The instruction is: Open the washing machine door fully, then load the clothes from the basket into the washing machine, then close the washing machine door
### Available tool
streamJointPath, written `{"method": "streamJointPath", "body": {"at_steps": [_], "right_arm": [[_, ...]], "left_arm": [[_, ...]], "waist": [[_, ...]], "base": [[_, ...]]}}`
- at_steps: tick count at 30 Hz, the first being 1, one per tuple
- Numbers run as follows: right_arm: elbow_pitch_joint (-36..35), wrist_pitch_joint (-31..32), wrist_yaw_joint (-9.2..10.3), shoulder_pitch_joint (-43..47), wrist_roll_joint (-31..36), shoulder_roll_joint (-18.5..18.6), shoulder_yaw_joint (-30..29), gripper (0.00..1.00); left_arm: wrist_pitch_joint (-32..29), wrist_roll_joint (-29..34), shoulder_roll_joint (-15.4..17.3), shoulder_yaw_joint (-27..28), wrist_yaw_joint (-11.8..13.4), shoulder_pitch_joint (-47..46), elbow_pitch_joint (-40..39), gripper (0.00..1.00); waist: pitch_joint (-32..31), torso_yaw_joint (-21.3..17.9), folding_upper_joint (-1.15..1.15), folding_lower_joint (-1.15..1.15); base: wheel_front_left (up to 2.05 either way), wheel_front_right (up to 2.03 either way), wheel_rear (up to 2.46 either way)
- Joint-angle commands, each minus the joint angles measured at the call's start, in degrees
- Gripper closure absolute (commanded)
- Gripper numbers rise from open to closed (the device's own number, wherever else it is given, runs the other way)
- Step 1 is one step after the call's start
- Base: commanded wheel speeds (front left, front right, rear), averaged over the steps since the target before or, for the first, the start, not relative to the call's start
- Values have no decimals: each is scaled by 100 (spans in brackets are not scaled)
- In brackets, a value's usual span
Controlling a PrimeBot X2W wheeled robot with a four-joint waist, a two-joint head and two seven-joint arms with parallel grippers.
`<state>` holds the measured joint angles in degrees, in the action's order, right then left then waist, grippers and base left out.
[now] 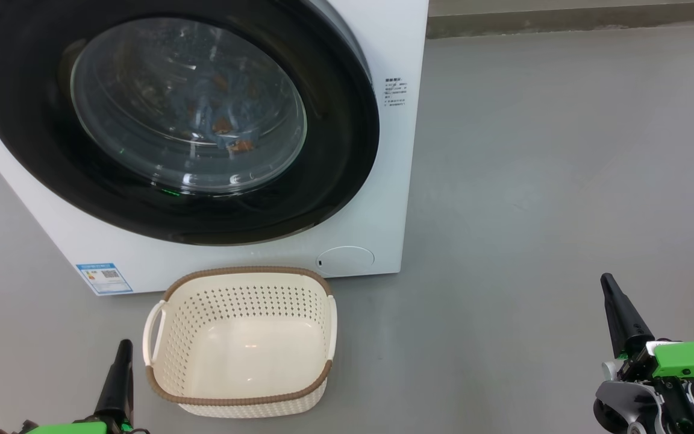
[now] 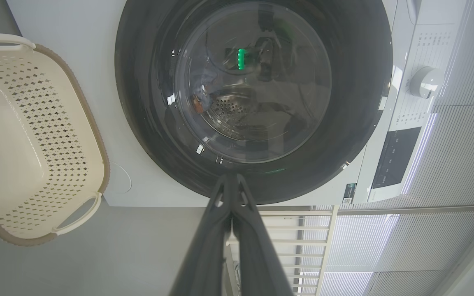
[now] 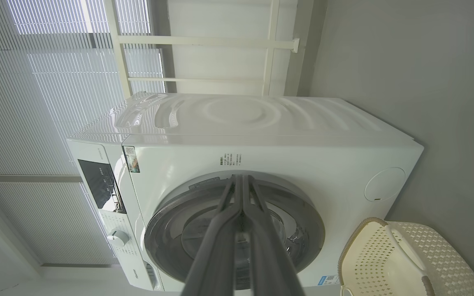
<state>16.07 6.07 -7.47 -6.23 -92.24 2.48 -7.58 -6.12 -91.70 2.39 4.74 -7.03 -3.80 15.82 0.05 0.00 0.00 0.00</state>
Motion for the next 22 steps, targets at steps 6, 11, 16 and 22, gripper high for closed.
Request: {"method": "streamJointPath", "body": {"at_steps": [6,11,16,22], "right_arm": [[-178,39,-2,-28,5,48,107,100],[-178,39,-2,-28,6,48,107,100],[-177,40,-2,-28,6,48,106,100],[-177,40,-2,-28,7,47,106,100]], "left_arm": [[-42,-40,49,186,-46,-273,-149,100],[-41,-40,49,186,-46,-273,-149,100],[-41,-40,49,186,-46,-273,-149,100],[-41,-40,49,186,-46,-273,-149,100]], "waist": [[0,0,0,0],[0,0,0,0],[0,0,0,0],[0,0,0,0]], "base": [[0,0,0],[0,0,0],[0,0,0],[0,0,0]]}}
